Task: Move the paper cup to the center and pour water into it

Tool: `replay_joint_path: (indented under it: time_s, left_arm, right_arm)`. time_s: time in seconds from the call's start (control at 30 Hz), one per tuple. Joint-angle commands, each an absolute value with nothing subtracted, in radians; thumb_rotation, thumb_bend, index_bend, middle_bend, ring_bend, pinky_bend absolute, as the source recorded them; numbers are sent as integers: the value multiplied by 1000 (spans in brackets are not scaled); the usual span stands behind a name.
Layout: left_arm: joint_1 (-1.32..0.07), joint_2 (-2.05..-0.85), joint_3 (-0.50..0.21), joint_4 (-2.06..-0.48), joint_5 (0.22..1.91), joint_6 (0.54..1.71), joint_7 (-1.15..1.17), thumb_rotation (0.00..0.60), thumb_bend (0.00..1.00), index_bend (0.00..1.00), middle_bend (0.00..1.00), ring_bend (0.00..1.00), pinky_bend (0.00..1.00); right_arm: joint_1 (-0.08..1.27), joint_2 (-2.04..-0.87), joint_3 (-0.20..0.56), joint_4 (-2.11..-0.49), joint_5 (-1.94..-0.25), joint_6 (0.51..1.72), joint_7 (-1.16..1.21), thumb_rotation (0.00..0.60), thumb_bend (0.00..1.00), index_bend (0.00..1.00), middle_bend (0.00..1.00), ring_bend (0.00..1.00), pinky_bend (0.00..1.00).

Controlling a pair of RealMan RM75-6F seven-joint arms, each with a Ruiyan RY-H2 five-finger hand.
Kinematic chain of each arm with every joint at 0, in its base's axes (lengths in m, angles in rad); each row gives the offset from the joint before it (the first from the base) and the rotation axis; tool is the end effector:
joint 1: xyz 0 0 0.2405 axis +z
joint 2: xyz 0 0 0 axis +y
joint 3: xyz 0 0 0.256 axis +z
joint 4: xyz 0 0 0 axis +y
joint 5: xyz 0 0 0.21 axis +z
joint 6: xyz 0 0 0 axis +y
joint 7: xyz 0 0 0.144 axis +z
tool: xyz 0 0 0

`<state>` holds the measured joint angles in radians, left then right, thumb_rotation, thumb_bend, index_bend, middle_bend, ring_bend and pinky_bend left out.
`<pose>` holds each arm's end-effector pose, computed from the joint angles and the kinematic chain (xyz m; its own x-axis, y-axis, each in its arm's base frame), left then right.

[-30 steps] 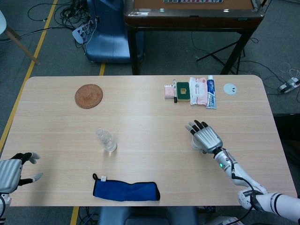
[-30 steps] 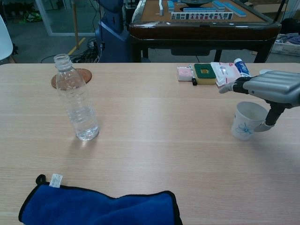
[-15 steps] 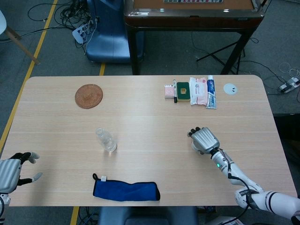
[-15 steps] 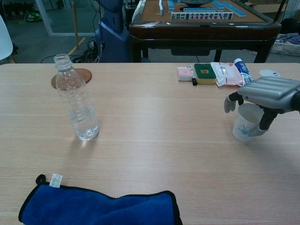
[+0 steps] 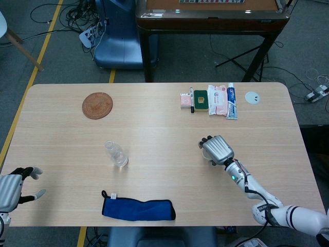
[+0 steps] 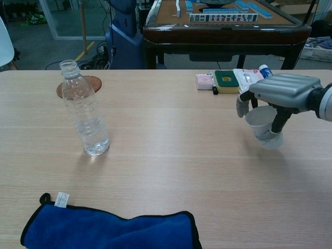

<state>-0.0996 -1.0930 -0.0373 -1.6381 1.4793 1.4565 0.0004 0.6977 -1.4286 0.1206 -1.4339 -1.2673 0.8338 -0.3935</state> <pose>-0.3105 0.1826 0.1607 0.3946 0.0375 0.9181 0.9188 -0.0026 -0.3948 -0.1928 -0.3405 0.0049 0.6864 -0.2378 0.6872 -0.6978 -0.4813 0.5304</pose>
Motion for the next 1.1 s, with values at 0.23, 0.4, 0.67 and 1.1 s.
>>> replay_joint_path:
  time_s: [0.23,0.4,0.67,1.1]
  left_arm:
    - [-100,-1089,-41,-1641,1467,1452,5,600,63,432,524,420,632]
    - [-101,-1089,-41,-1640,1464,1448,12,600,63,433,524,420,632]
    - [-98,-1087,-42,-1644,1461,1453,26,600,63,433,524,420,632]
    - [-99,-1086,-44,-1639,1452,1447,25,600,64,433,524,420,632]
  right_arm:
    - [753,-1481,155,-1409,-1307,853,-363,600,47,404,365,351,579]
    - [773,-1540,157,-1352,-1357,883,-313,600,47,405,366,351,579]
    - [808,-1655,155,-1197,-1442,931,-164,600,47,412,365,353,579]
    - [868,-1786,142,-1002,-1538,988,26,600,47,417,365,353,579]
